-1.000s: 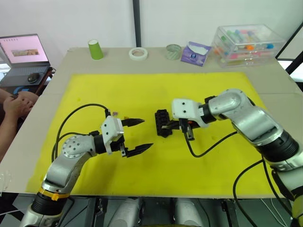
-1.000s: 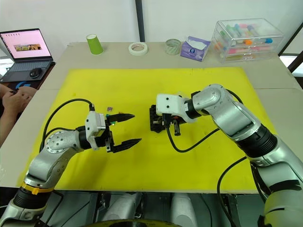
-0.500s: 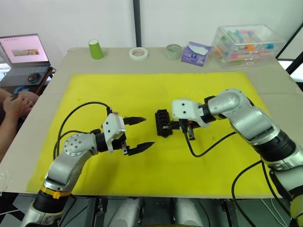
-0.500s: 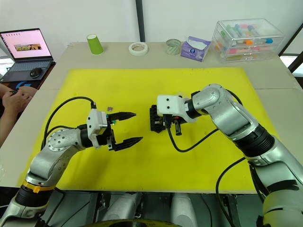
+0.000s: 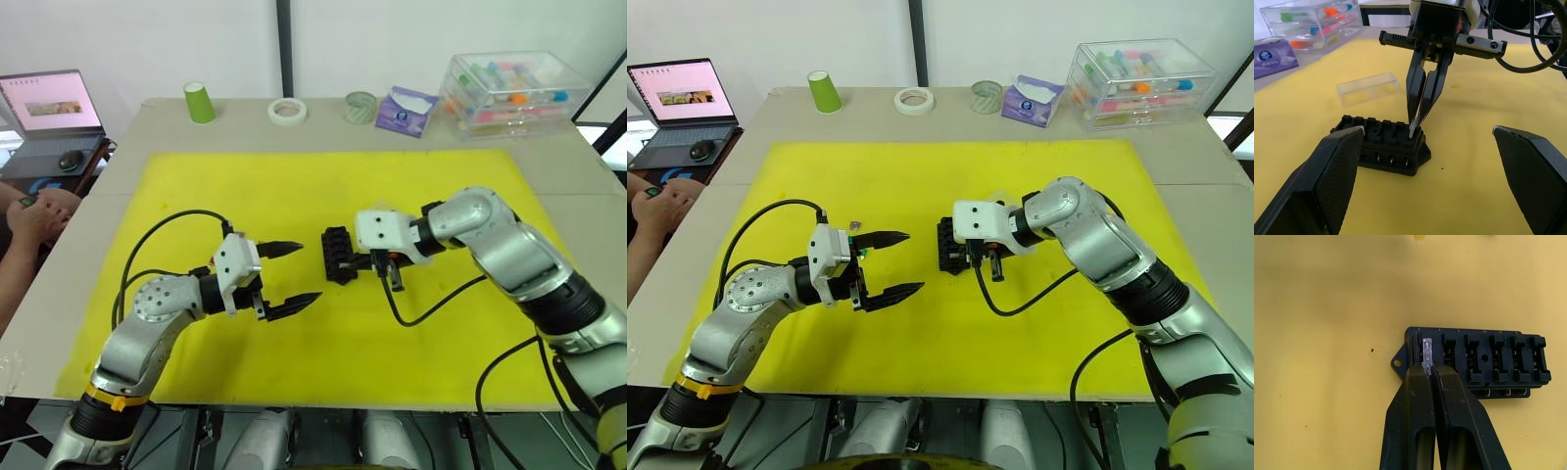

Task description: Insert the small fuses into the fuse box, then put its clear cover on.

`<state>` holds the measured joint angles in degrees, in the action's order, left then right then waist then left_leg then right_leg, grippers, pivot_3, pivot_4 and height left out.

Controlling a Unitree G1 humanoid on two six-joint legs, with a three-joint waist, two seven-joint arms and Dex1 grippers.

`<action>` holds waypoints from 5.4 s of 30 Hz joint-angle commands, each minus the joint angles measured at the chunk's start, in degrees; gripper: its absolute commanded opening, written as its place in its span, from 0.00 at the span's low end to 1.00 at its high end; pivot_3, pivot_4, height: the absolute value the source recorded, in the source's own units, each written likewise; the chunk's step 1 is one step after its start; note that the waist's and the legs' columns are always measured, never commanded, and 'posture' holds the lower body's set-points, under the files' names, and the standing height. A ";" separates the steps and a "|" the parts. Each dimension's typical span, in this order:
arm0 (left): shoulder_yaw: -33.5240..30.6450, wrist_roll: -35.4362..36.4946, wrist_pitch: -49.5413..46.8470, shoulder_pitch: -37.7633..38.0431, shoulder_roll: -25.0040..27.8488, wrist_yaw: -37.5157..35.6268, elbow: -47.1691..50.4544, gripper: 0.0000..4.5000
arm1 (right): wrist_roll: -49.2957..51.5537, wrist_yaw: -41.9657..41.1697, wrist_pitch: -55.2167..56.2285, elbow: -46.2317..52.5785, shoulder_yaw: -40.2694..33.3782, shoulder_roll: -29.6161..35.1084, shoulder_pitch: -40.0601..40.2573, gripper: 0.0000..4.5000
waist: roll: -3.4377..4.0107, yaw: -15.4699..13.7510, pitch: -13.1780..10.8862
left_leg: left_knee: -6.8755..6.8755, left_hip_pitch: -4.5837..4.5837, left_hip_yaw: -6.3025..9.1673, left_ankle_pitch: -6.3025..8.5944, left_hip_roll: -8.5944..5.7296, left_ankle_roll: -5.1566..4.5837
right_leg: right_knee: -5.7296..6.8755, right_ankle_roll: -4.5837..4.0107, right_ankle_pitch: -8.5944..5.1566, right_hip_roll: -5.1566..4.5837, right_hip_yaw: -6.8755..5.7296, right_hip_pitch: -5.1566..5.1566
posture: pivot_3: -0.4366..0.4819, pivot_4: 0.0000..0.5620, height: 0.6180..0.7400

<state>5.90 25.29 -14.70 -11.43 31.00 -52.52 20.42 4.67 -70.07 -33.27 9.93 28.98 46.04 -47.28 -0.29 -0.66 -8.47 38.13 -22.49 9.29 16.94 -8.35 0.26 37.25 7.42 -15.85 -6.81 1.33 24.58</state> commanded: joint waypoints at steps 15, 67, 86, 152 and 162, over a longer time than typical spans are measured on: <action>-0.53 0.72 0.20 0.05 0.17 -0.52 1.37 0.98 | -4.04 -2.85 5.60 -2.44 -0.68 -1.16 -1.92 0.00 | 0.00 0.04 0.00 | 0.00 0.00 0.00 0.00 0.00 0.00 | 0.00 0.00 0.00 0.00 0.00 0.00 | 0.48 0.27 1.00; -0.25 0.38 0.82 1.09 -0.48 -0.69 0.44 1.00 | -9.25 -9.09 14.03 -9.39 -2.00 -5.10 -4.15 0.30 | 0.00 0.07 0.00 | 0.00 0.01 0.01 0.00 0.00 0.01 | 0.00 0.00 0.00 0.01 0.00 0.00 | 0.48 0.27 1.00; -0.33 0.35 1.03 -0.22 -1.20 -0.61 -0.01 1.00 | -1.90 -6.68 6.27 -2.96 -9.47 -4.67 -0.86 0.10 | 0.00 0.01 0.00 | 0.00 0.01 0.02 0.00 0.00 0.01 | 0.00 0.00 0.00 0.00 -0.01 -0.02 | 0.48 0.27 1.00; -19.33 6.04 -4.24 -0.32 13.39 -4.24 -6.81 1.00 | 12.01 7.24 7.11 -0.58 -30.85 -2.83 10.33 0.30 | 0.01 -0.03 0.00 | -0.05 0.09 0.05 -0.01 0.00 0.02 | -0.01 0.00 0.00 0.02 -0.01 -0.07 | 0.48 0.27 1.00; -26.33 -0.13 3.21 -4.58 26.08 -10.17 -36.04 1.00 | 7.78 8.38 24.63 -19.64 -41.30 7.94 19.99 1.00 | 0.07 0.16 -0.04 | -0.09 0.09 0.05 -0.01 0.00 0.02 | 0.00 0.00 0.00 0.03 -0.04 -0.04 | 0.48 0.27 1.00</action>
<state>-17.85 27.15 -14.96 -15.02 55.41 -62.16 -11.18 13.23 -62.26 -12.76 -6.69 -8.84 52.41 -27.83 -0.22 -0.50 -8.52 38.04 -22.40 9.32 16.94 -8.35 0.27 37.25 7.42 -15.85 -6.78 1.30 24.54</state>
